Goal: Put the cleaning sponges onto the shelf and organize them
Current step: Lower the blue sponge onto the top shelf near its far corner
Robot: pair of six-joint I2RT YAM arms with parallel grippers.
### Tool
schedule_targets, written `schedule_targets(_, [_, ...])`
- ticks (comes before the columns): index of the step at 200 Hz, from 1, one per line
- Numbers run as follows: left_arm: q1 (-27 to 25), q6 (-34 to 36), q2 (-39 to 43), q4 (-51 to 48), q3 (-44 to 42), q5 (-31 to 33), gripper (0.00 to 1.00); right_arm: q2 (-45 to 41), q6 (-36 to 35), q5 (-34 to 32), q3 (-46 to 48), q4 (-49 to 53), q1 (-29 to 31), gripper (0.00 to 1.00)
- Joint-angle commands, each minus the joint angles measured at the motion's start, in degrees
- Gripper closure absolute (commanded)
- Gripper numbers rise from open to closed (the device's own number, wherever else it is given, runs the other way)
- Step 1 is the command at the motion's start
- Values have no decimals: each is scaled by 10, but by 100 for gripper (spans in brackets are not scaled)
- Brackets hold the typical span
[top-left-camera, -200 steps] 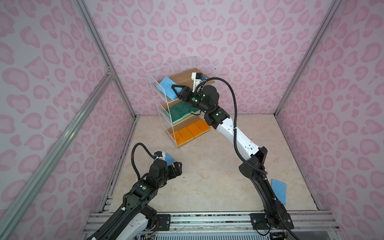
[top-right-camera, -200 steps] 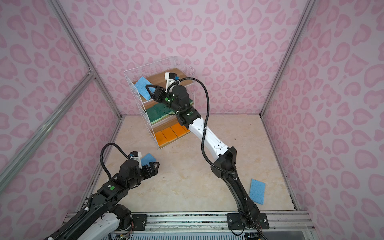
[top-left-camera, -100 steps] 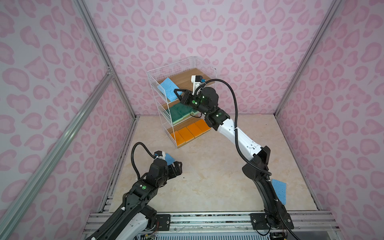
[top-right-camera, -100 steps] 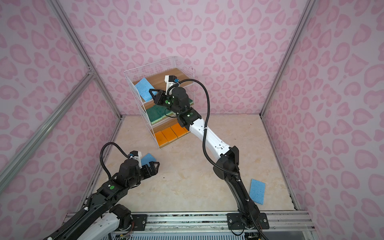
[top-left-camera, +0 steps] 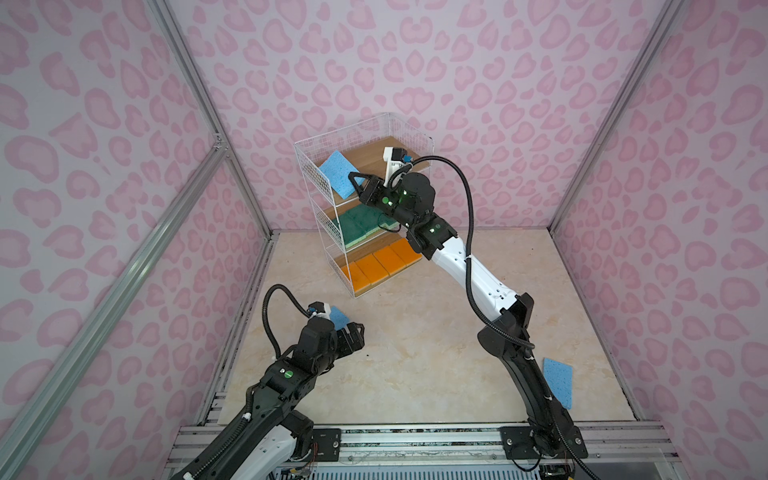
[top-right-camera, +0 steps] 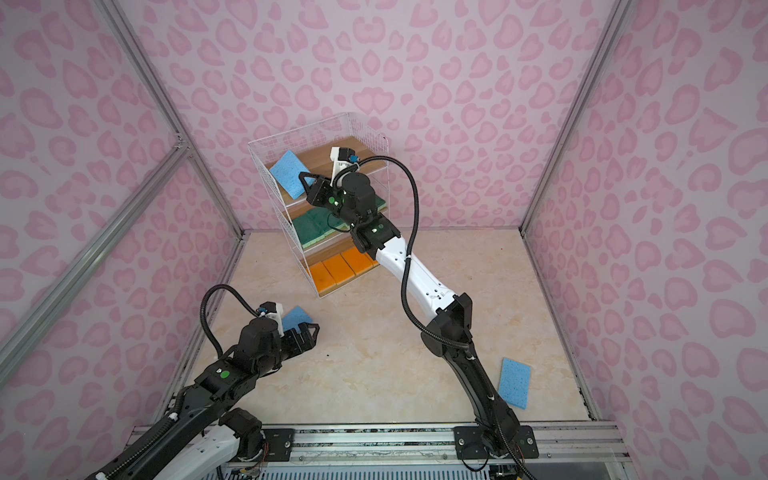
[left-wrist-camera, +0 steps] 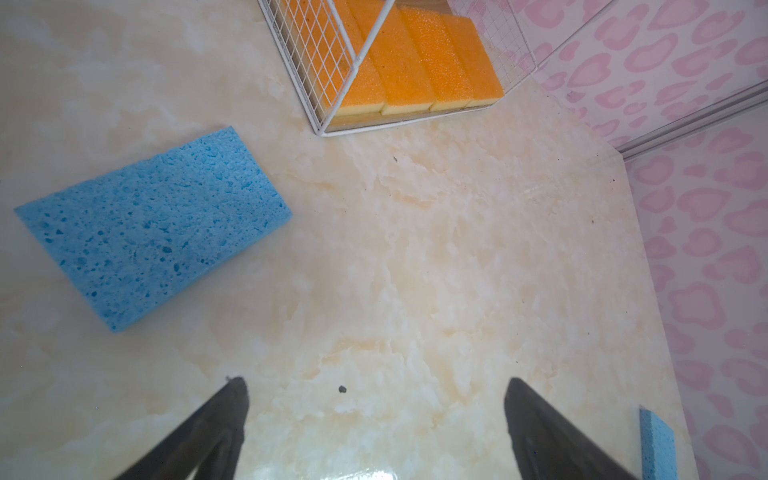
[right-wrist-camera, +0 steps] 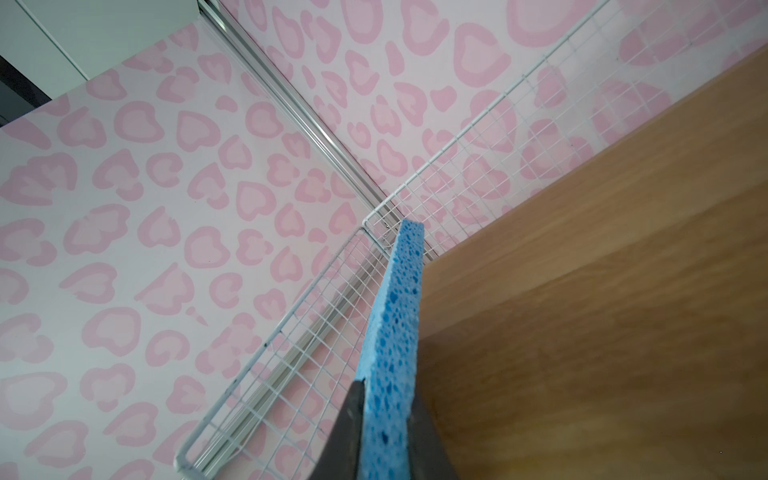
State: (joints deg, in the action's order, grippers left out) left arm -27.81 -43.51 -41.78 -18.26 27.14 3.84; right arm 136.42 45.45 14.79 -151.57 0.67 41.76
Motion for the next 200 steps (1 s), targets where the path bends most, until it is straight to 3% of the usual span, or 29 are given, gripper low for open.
schedule_targets(1, [0,0,-3,3,3,-2,3,10,-3,-4,-2,-3,3,80])
schedule_targets(11, [0,-1,-4,2,4,-3,3,10,-2,-2,-2,-2,3,72])
schedule_targets(30, [0,-2,-3,0,5,-2,3,8,-12,0,-2,8,5,42])
schedule_targets(50, [0,-2,-1,1,4,-2,3,1,-30,-1,-1,23,5,32])
schedule_targets(100, [0,-7,-6,3,6,-6,3,-31,-91,-32,23,76,5,28])
schedule_targets(146, [0,-11,-12,7,1,-9,3,-45,-192,-92,33,141,11,42])
schedule_targets(165, [0,-13,-16,10,2,-12,3,-48,-228,-105,35,144,16,43])
schedule_targets(200, [0,-9,-25,10,8,-13,3,-50,-286,-108,34,149,17,28])
